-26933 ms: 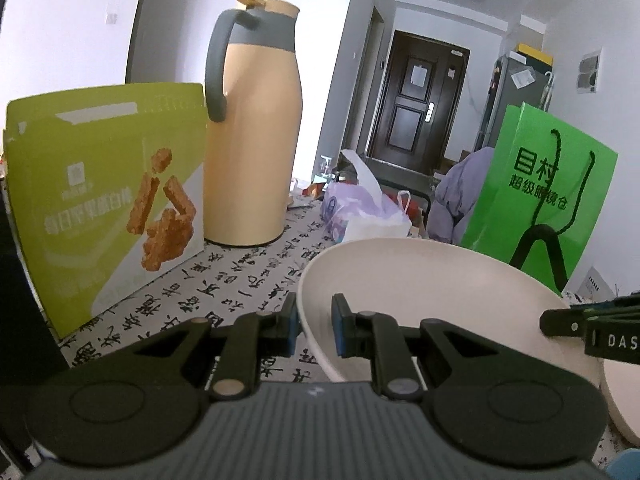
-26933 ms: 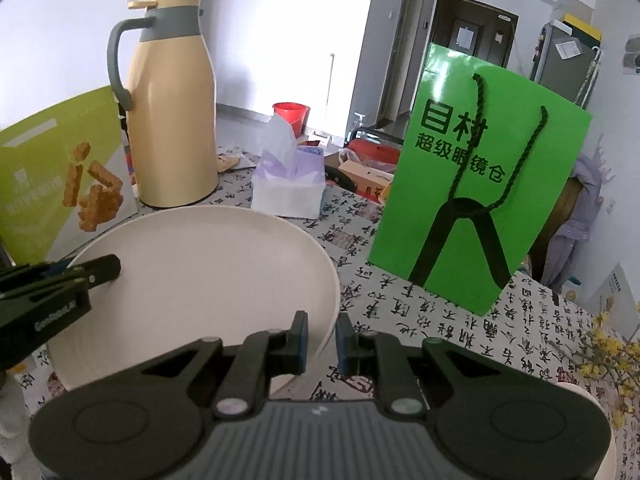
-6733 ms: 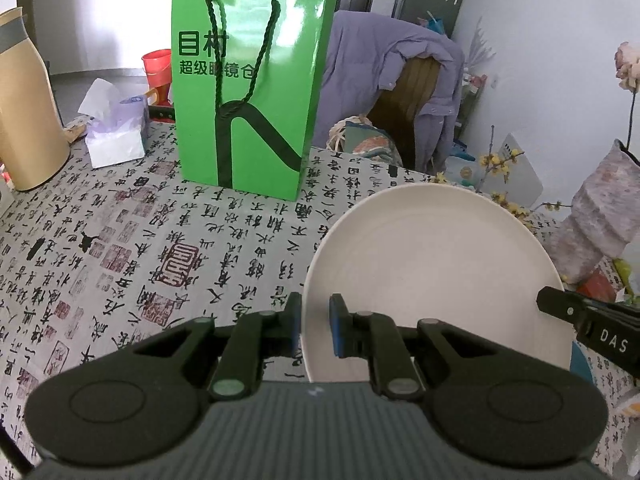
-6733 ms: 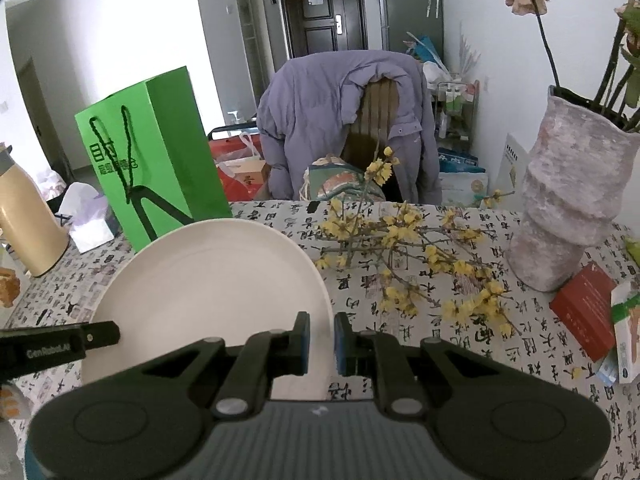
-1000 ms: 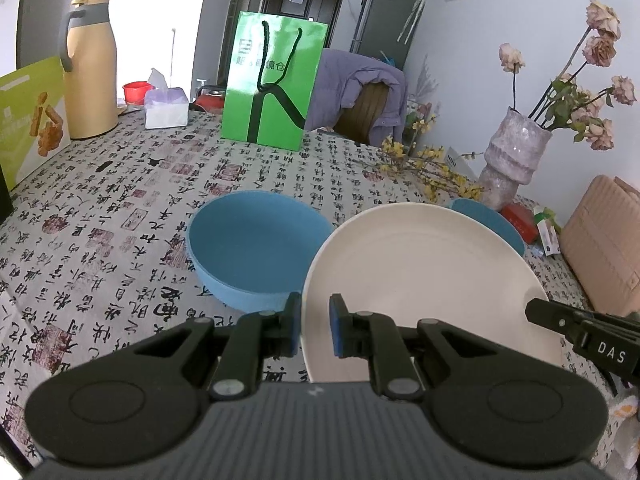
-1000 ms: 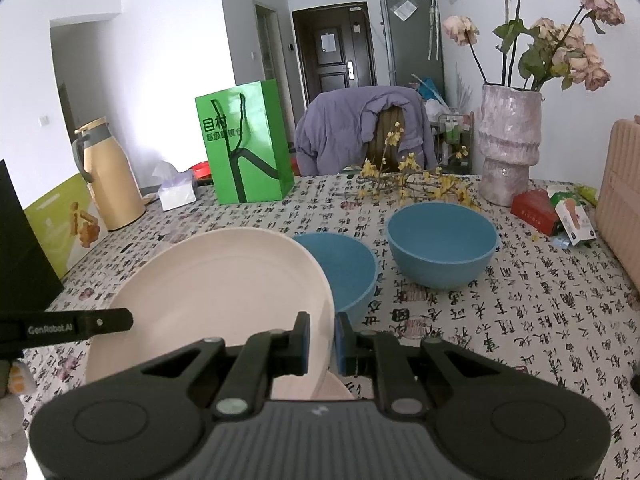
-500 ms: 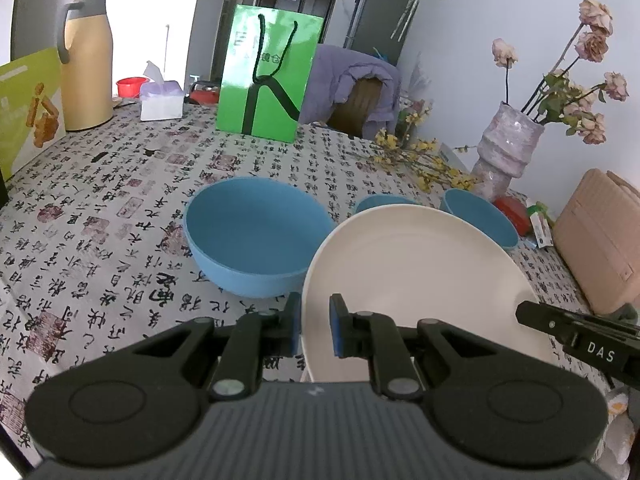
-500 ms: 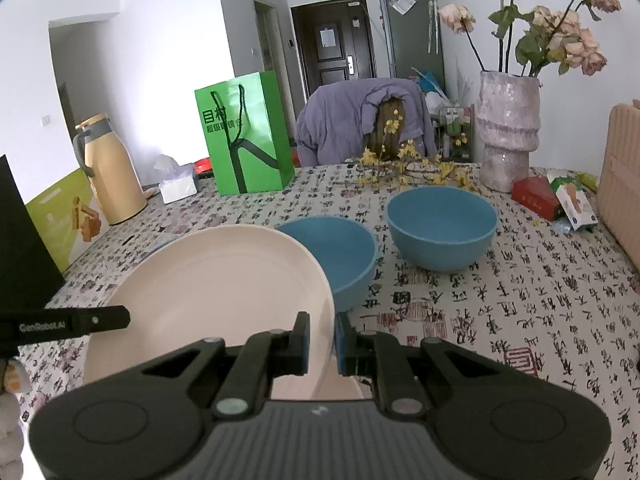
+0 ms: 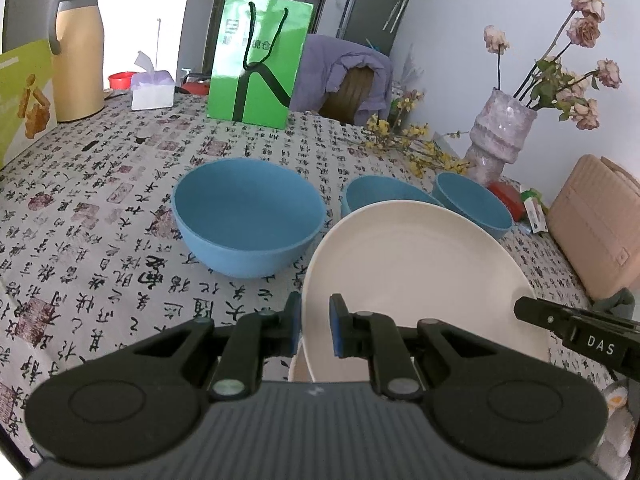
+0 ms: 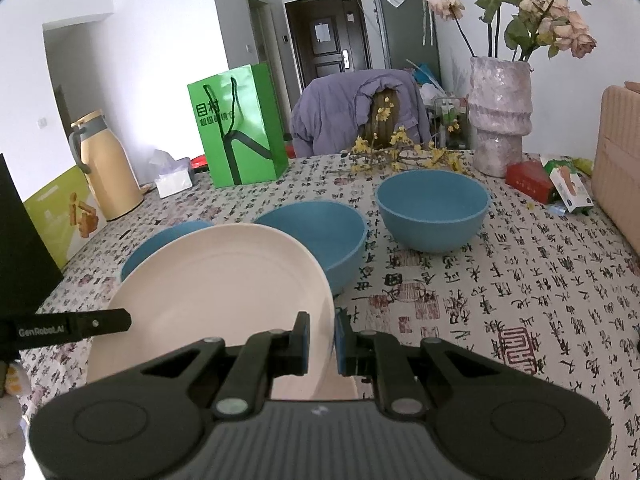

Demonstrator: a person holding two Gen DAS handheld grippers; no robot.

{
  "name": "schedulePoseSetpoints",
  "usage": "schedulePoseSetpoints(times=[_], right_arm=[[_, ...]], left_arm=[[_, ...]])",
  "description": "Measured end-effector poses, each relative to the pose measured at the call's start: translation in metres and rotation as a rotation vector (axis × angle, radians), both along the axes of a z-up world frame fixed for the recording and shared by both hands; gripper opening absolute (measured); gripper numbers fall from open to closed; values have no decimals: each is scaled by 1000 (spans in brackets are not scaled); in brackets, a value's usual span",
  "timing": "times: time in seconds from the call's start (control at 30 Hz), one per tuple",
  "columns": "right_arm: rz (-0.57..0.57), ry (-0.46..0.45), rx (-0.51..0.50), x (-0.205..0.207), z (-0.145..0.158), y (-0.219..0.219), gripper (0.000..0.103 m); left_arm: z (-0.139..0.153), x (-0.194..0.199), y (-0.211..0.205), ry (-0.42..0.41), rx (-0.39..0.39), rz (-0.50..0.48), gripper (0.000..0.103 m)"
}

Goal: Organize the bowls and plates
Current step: 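Carry the cream plate with both grippers toward the three blue bowls, then lower the cream plate with both grippers onto the stacked cream plates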

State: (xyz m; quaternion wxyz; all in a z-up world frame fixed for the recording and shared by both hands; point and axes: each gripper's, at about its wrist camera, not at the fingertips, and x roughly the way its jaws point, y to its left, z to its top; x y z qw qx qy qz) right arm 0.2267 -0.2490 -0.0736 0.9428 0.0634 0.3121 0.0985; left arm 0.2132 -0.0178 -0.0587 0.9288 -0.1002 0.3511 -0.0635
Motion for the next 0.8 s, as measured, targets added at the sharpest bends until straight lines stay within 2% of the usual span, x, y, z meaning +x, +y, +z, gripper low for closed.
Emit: schedulePoseSetpoints(times=[0.8], right_arm=[[-2,57,11,-4,-27,-7,13]], left_arm=[[-22,-5,-2,42,-3,-30,15]])
